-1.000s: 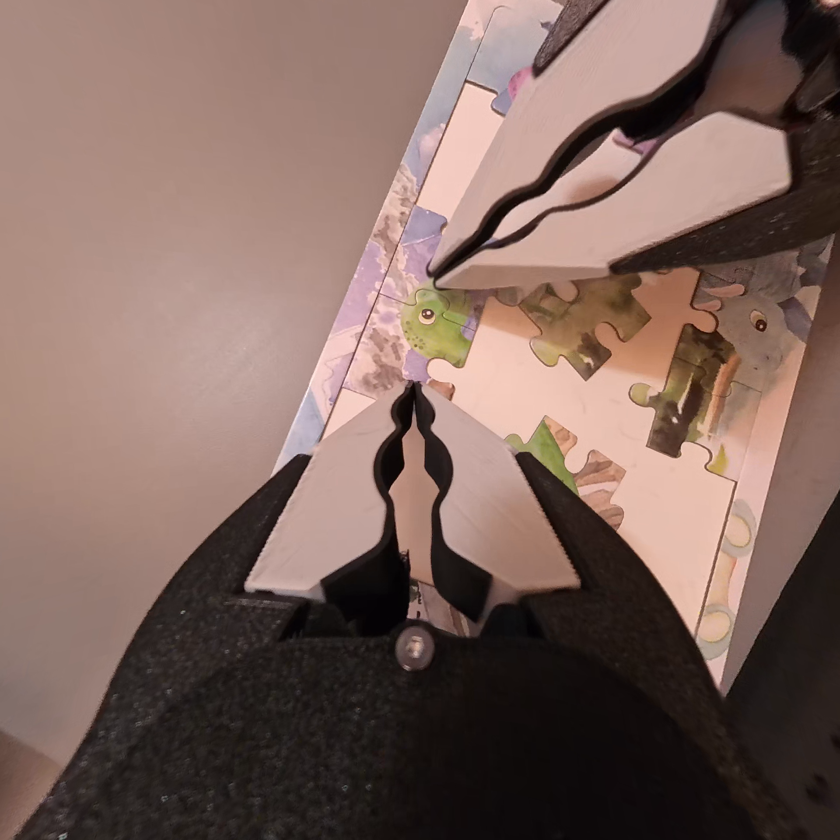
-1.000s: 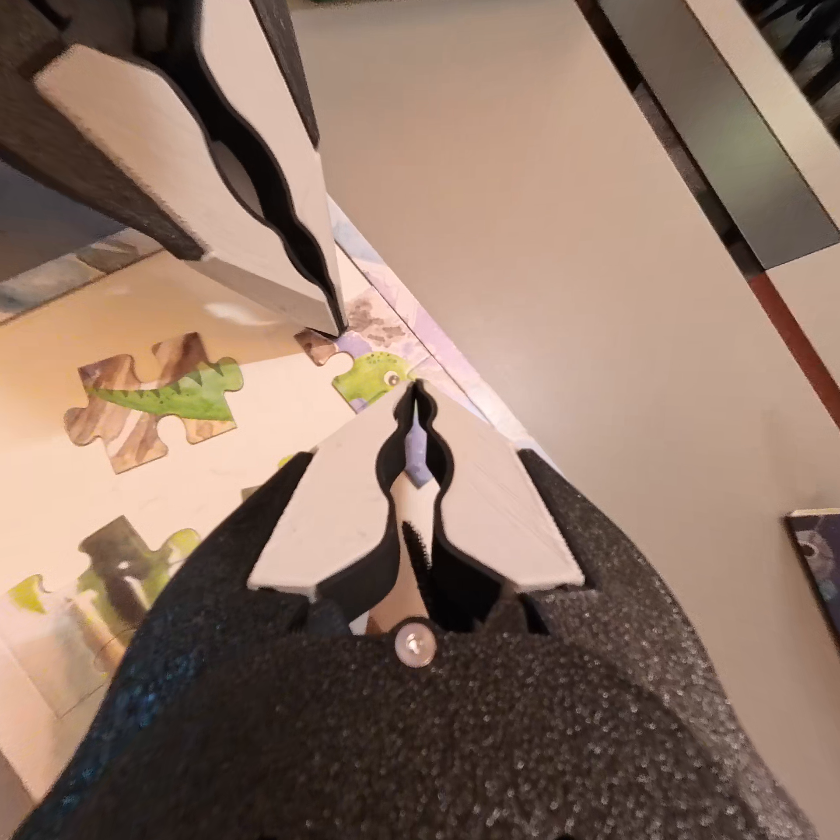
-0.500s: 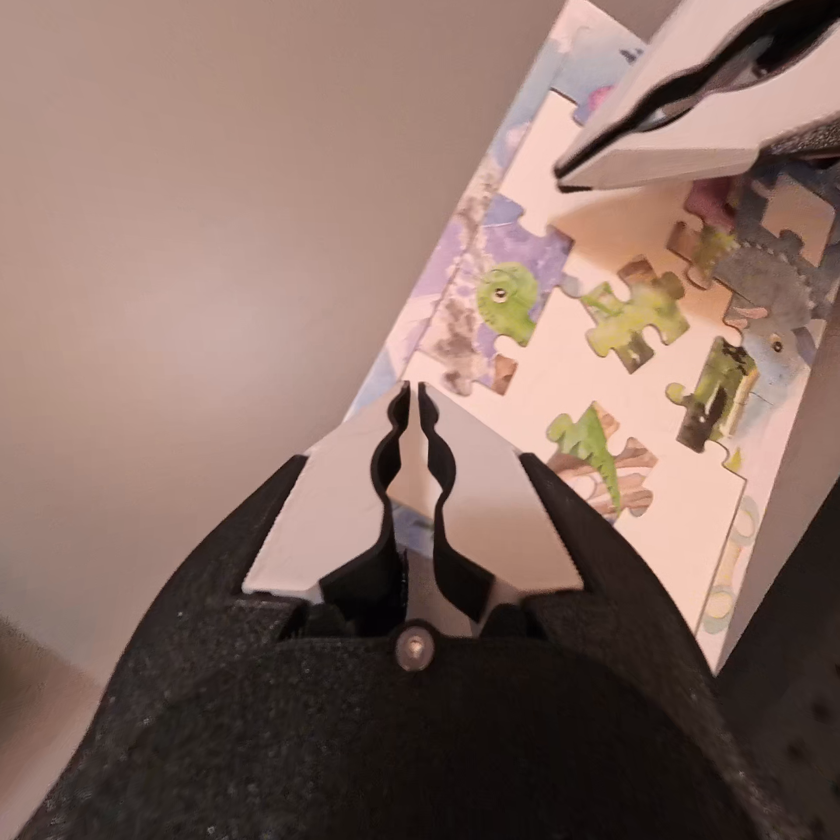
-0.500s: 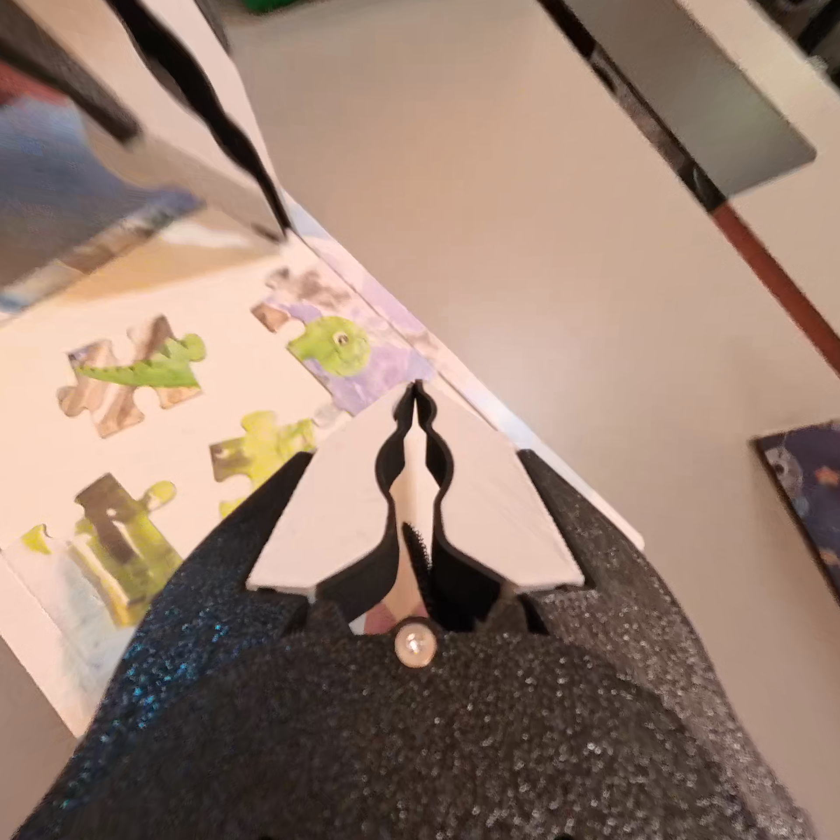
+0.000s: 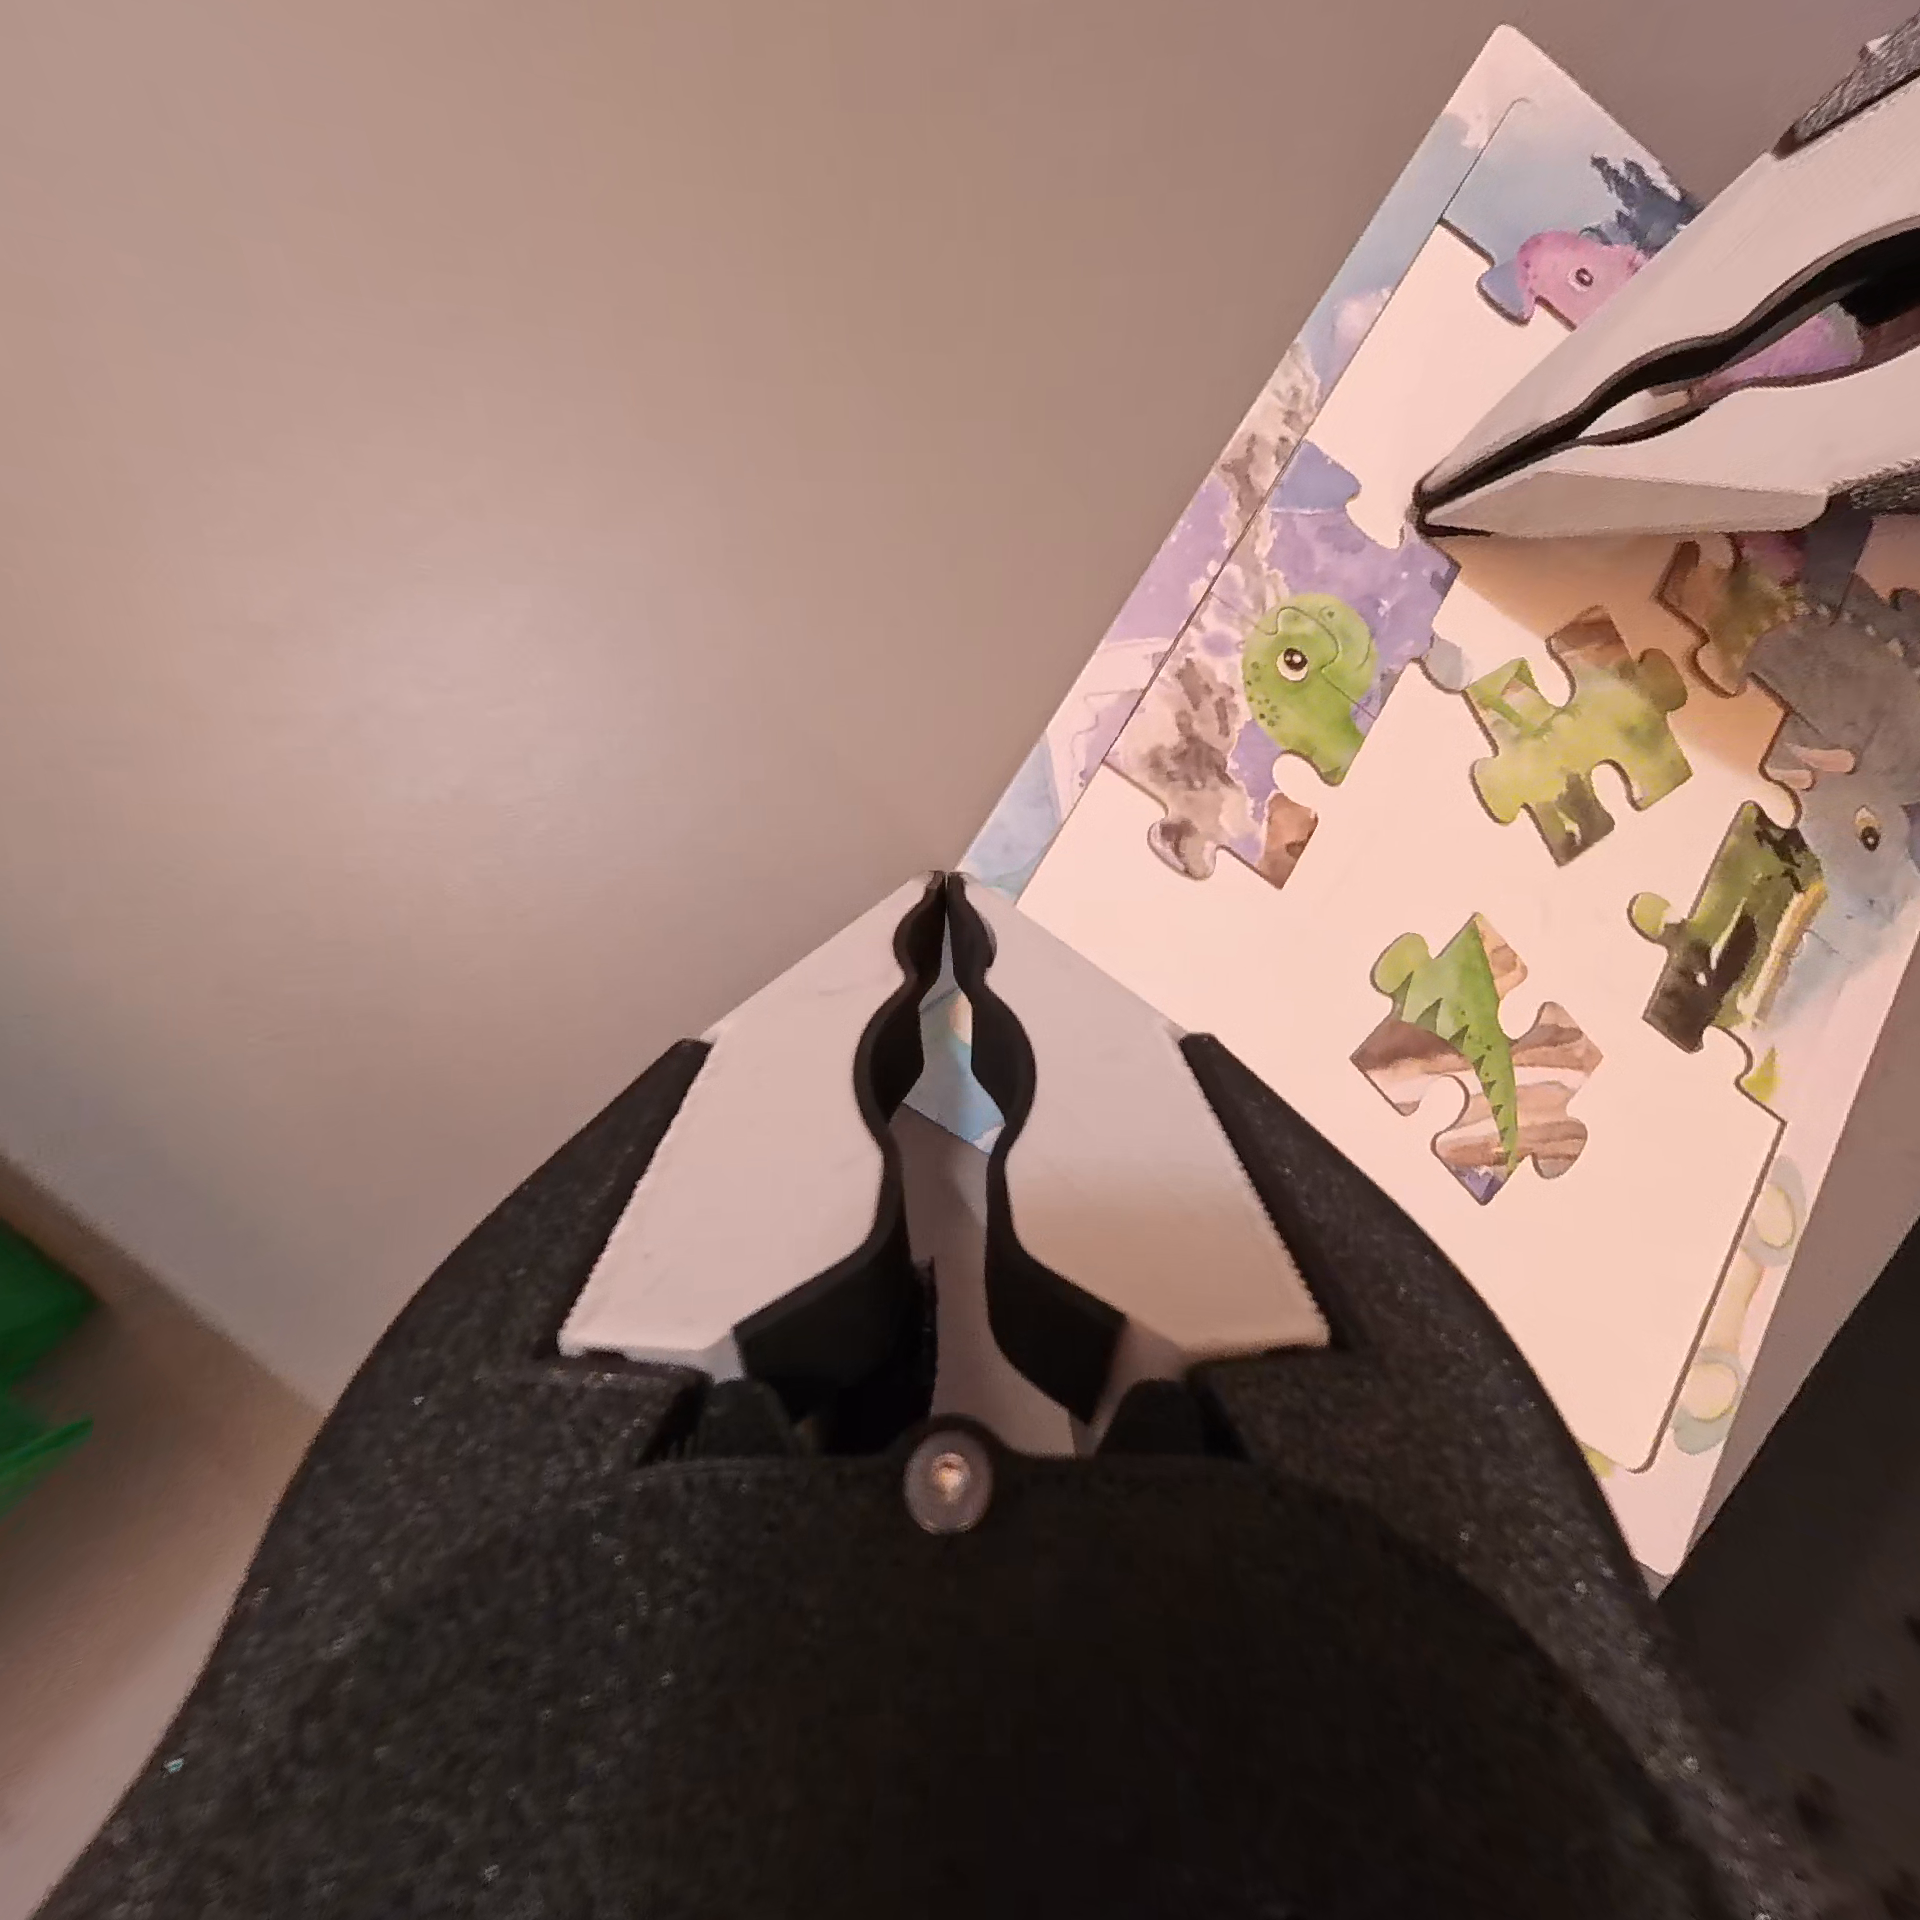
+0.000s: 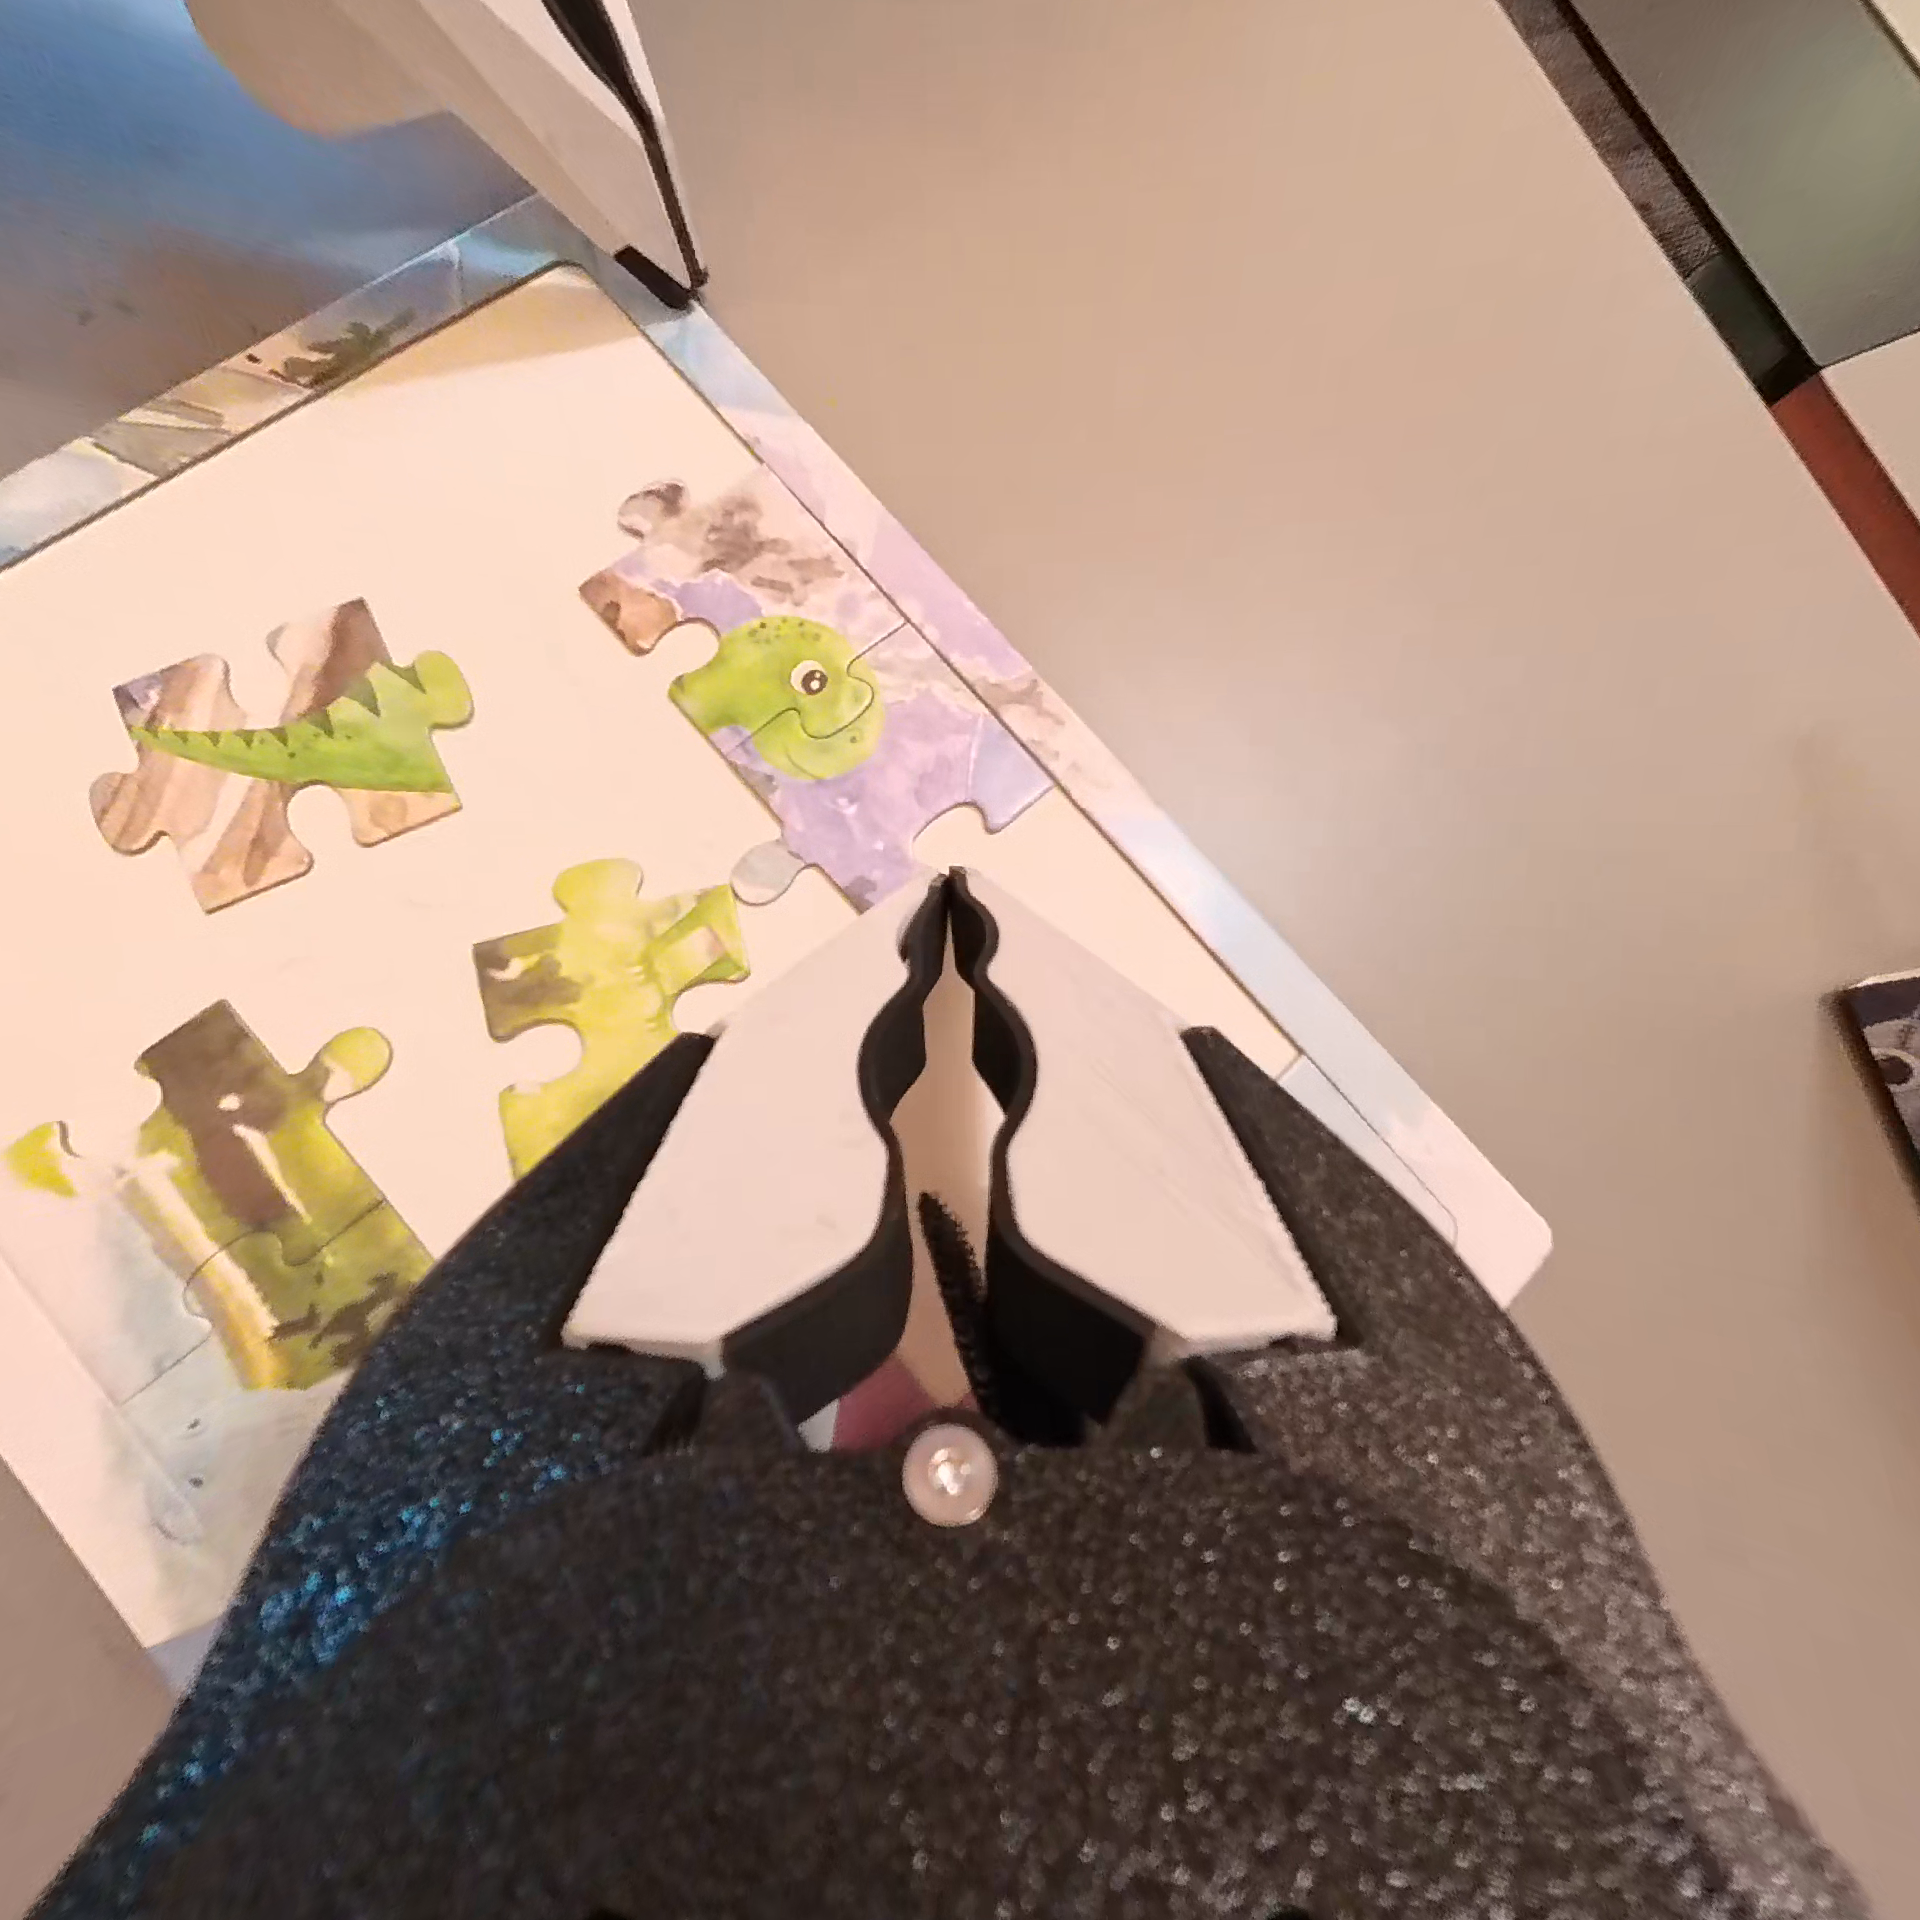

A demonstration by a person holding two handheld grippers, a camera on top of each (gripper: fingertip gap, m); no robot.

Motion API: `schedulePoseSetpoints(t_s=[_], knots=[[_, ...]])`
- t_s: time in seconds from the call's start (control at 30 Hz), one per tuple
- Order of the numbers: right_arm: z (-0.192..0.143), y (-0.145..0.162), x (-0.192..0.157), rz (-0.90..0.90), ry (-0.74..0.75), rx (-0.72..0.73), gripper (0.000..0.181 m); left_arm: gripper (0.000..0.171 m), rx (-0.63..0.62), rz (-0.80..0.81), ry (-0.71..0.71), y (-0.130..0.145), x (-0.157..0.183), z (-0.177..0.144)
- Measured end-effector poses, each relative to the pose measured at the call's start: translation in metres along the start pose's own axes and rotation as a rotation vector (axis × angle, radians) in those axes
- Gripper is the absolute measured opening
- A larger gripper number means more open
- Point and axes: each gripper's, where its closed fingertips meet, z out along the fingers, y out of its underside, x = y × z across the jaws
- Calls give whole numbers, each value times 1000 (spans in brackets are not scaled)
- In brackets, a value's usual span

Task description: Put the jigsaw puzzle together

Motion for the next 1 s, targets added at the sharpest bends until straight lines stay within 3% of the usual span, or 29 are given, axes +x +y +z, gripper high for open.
schedulePoseSetpoints(t_s=[0.27,0.43,0.57,1.0], knots=[[-4,-3,2,-6,14,12,0,0,-2,1,-1,0,0,0],[-6,-16,-29,-78,-96,65,0,0,-4,5,-9,0,0,0],[2,-15,-37,-119,-86,47,0,0,-3,4,-10,0,0,0],[-4,0,-9,-86,-16,4,0,0,-1,1,-7,1,0,0]])
